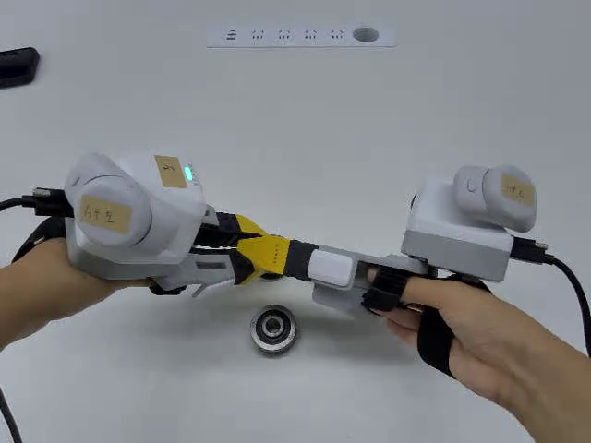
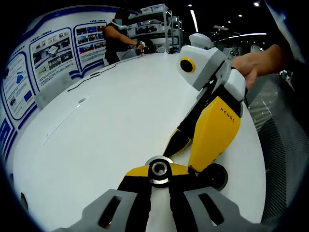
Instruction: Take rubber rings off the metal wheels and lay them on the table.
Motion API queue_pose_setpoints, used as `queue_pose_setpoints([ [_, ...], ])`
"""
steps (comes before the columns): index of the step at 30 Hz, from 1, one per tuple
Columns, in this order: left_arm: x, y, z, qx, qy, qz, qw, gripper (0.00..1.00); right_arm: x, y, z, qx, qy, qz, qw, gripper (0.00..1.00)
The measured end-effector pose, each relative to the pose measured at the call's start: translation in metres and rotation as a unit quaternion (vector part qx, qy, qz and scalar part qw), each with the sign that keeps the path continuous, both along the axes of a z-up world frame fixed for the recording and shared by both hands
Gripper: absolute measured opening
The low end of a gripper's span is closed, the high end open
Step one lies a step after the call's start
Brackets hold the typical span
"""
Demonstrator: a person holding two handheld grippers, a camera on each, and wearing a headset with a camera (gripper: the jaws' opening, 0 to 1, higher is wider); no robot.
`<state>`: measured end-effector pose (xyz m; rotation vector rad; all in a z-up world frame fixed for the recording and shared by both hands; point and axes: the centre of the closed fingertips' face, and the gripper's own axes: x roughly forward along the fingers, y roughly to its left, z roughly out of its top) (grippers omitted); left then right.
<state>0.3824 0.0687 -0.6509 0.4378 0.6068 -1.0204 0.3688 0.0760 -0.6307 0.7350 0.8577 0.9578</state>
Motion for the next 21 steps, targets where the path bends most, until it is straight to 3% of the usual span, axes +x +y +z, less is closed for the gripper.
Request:
queue_pose_setpoints([
  [13, -0.0004, 0.0002, -0.0002, 0.002, -0.001, -0.001, 1.0000, 0.12, -0.0049, 0.0032, -0.0020, -0.032, 0.006, 0.006, 0.9994, 0.59],
  [21, -0.0003, 0.0009, -0.0001, -0.003, -0.001, 0.005, 1.0000, 0.12, -0.0004, -0.0004, -0.0019, -0.003, 0.041, -0.033, 0.9986, 0.59],
])
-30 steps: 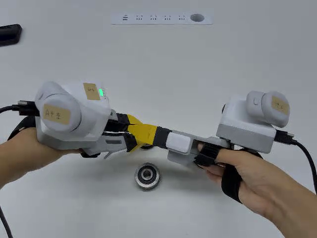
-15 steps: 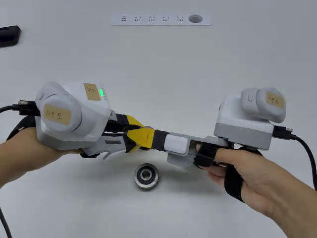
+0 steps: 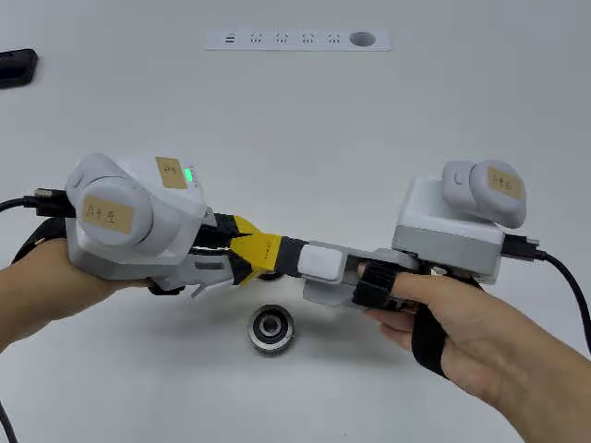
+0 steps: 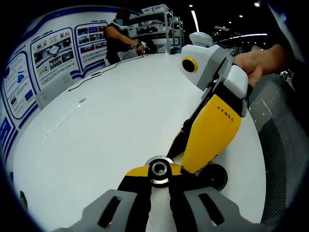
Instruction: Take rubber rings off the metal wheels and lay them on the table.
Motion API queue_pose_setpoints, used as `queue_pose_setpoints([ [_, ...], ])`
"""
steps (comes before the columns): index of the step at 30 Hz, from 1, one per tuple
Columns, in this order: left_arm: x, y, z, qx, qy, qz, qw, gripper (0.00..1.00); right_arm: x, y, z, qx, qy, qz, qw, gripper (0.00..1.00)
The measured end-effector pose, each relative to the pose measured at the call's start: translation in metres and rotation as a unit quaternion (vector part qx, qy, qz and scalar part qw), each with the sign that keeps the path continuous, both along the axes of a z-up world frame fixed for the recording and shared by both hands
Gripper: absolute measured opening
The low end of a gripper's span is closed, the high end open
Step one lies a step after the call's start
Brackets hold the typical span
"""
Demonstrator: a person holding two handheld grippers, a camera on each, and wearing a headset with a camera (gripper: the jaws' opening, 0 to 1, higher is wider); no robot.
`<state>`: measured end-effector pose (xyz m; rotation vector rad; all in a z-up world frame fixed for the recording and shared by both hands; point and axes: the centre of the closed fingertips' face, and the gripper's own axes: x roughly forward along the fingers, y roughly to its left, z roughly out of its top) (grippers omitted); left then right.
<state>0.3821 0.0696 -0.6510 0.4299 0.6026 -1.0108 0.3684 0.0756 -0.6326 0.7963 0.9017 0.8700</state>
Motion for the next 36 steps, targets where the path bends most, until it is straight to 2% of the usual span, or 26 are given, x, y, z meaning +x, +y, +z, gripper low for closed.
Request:
queue_pose_setpoints([
  [9, -0.001, 0.000, 0.000, 0.000, 0.000, 0.000, 1.0000, 0.12, -0.004, 0.002, 0.000, -0.004, -0.006, 0.009, 0.9999, 0.57],
  [13, -0.001, 0.000, 0.000, 0.003, -0.001, -0.002, 1.0000, 0.12, -0.003, 0.002, -0.001, -0.013, -0.005, 0.006, 0.9999, 0.55],
  [17, -0.001, 0.000, 0.000, 0.004, -0.002, -0.001, 1.0000, 0.12, -0.005, 0.005, 0.001, -0.025, -0.012, 0.000, 0.9996, 0.58],
  [24, -0.001, 0.000, 0.000, 0.003, -0.002, -0.001, 1.0000, 0.12, 0.001, -0.002, -0.001, 0.000, 0.003, -0.028, 0.9996, 0.54],
  [30, 0.000, 0.000, 0.000, 0.002, -0.001, -0.001, 1.0000, 0.12, 0.002, -0.003, 0.000, -0.002, -0.001, -0.026, 0.9997, 0.52],
  [36, -0.001, 0.000, 0.000, 0.002, -0.001, -0.002, 1.0000, 0.12, 0.004, -0.006, -0.003, -0.007, -0.004, -0.024, 0.9997, 0.45],
])
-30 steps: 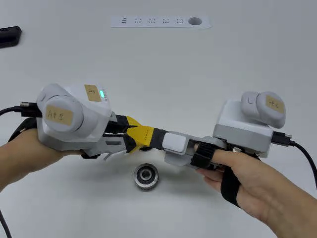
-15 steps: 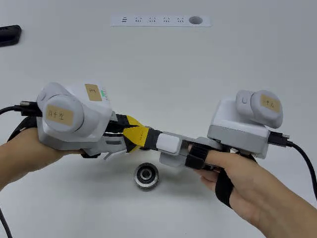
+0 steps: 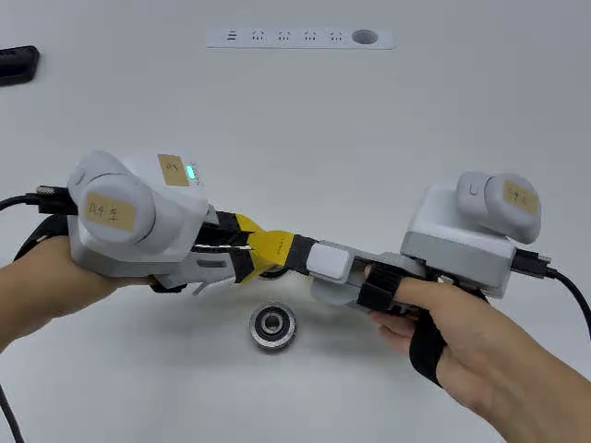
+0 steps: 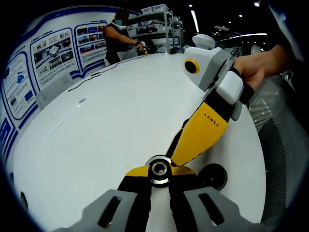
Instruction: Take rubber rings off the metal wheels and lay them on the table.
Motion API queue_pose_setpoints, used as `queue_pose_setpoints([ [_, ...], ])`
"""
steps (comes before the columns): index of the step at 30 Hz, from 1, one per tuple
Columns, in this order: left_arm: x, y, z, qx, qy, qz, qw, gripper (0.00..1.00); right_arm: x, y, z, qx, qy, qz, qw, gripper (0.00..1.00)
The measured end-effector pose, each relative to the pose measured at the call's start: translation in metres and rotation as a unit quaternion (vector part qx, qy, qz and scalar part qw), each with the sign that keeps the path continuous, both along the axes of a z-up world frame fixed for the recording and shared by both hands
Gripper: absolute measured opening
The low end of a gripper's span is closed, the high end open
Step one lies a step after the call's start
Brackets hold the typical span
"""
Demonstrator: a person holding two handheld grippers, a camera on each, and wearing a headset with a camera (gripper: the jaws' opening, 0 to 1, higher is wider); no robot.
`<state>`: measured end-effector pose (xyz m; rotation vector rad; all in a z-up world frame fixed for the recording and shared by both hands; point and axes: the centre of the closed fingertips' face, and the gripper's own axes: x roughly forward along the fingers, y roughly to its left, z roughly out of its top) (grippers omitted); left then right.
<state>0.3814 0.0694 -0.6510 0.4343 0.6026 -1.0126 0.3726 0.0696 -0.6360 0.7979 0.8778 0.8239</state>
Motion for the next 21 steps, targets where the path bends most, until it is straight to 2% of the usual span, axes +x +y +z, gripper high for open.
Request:
queue_pose_setpoints([
  [4, 0.000, 0.000, 0.000, 0.000, 0.000, 0.000, 1.0000, 0.12, 0.003, -0.004, -0.009, -0.015, 0.005, -0.002, 0.9999, 0.36],
  [6, 0.000, 0.000, 0.000, -0.001, 0.000, 0.000, 1.0000, 0.12, 0.005, -0.009, -0.018, -0.029, 0.016, -0.008, 0.9994, 0.25],
  [9, 0.000, 0.000, 0.000, -0.001, 0.000, 0.000, 1.0000, 0.12, 0.009, -0.014, -0.027, -0.032, 0.034, -0.018, 0.9988, 0.10],
  [14, 0.000, 0.000, 0.000, -0.001, 0.000, 0.000, 1.0000, 0.12, 0.010, -0.012, -0.025, -0.031, 0.040, -0.019, 0.9986, 0.08],
  [21, 0.000, 0.000, 0.000, -0.003, 0.000, 0.000, 1.0000, 0.12, 0.011, -0.015, -0.024, -0.033, 0.035, -0.018, 0.9987, 0.03],
])
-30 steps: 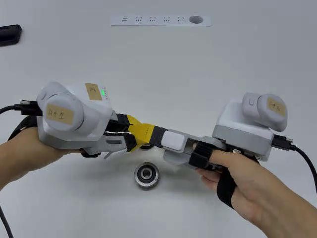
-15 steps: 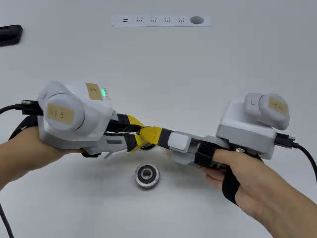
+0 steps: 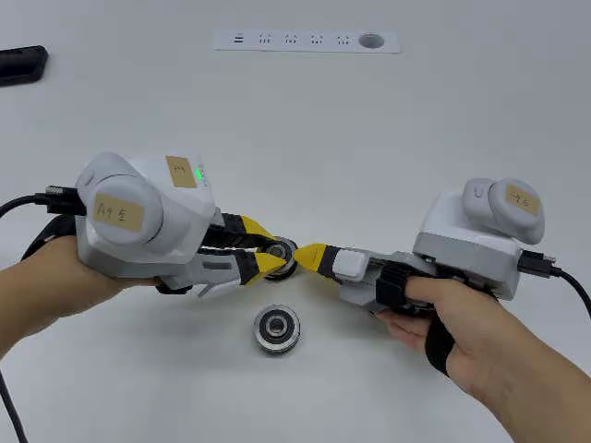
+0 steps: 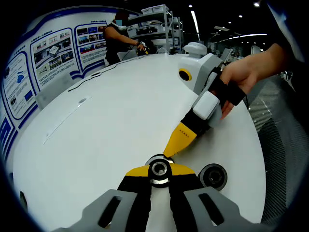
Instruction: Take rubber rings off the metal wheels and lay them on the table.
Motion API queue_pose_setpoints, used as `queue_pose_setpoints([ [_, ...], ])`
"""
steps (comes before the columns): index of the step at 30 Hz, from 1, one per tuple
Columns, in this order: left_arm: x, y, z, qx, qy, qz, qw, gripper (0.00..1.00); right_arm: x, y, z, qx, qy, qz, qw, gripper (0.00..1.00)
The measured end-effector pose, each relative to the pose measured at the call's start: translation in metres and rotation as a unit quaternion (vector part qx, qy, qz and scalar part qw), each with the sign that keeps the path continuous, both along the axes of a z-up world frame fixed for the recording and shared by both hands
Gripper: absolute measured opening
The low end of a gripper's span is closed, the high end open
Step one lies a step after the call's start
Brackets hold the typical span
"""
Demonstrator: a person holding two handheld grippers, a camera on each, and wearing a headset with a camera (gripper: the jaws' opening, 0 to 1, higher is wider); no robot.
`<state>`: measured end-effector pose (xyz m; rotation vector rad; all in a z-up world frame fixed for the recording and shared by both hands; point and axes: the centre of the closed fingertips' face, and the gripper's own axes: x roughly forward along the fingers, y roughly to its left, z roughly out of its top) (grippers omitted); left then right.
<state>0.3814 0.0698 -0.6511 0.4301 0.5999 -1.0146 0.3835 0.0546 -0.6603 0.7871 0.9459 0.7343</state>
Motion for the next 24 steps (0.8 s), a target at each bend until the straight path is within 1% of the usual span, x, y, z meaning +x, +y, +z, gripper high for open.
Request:
queue_pose_setpoints([
  [2, 0.0001, 0.0001, 0.0000, 0.000, 0.000, 0.000, 1.0000, 0.12, -0.0002, -0.0005, 0.0001, -0.001, -0.001, 0.002, 1.0000, 0.02],
  [5, 0.0001, 0.0001, -0.0001, 0.000, 0.000, 0.000, 1.0000, 0.12, -0.0014, -0.0005, 0.0006, 0.002, 0.006, 0.002, 1.0000, 0.02],
  [8, 0.0001, 0.0002, -0.0001, -0.001, 0.001, 0.002, 1.0000, 0.12, -0.0029, 0.0004, 0.0019, -0.001, 0.007, 0.002, 1.0000, 0.02],
  [11, 0.0004, 0.0001, -0.0001, 0.002, 0.004, 0.005, 1.0000, 0.12, -0.0045, 0.0012, 0.0048, 0.003, 0.012, -0.001, 0.9999, 0.01],
  [12, 0.0002, -0.0001, -0.0002, 0.004, 0.003, 0.004, 1.0000, 0.12, -0.0052, 0.0018, 0.0062, 0.001, 0.005, 0.001, 1.0000, 0.01],
  [14, 0.0002, 0.0000, -0.0003, 0.003, 0.004, 0.003, 1.0000, 0.12, -0.0054, 0.0021, 0.0056, -0.001, 0.003, 0.002, 1.0000, 0.01],
  [16, 0.0001, 0.0001, -0.0004, 0.001, 0.004, 0.004, 1.0000, 0.12, -0.0048, 0.0023, 0.0048, -0.005, -0.003, 0.007, 1.0000, 0.01],
  [20, -0.0001, -0.0001, -0.0006, 0.003, 0.004, 0.001, 1.0000, 0.12, -0.0040, 0.0049, 0.0069, -0.019, -0.018, 0.017, 0.9995, 0.00],
  [24, 0.0001, 0.0001, -0.0008, 0.003, 0.003, 0.001, 1.0000, 0.12, -0.0033, 0.0055, 0.0065, -0.027, -0.024, 0.024, 0.9991, 0.01],
])
